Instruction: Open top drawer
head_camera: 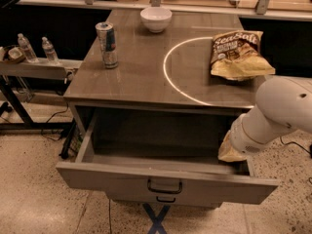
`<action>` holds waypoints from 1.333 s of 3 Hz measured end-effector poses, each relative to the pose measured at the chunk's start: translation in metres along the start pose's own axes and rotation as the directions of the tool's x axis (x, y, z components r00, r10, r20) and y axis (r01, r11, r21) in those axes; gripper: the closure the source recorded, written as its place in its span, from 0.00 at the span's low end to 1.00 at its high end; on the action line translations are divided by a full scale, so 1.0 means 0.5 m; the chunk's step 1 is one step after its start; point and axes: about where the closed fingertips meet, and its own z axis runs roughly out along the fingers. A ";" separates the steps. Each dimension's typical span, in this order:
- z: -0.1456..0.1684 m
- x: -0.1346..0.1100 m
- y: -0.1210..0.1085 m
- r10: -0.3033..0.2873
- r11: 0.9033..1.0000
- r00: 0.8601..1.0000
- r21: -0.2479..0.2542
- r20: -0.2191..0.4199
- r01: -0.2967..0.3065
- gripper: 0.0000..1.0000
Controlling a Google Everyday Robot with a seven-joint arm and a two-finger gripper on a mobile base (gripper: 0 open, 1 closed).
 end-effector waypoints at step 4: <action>0.023 0.092 0.143 0.036 0.989 0.999 -0.141 0.018 -0.034 1.00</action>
Offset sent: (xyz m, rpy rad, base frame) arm -0.0310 -0.0217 -0.0493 0.0743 0.0931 -0.0154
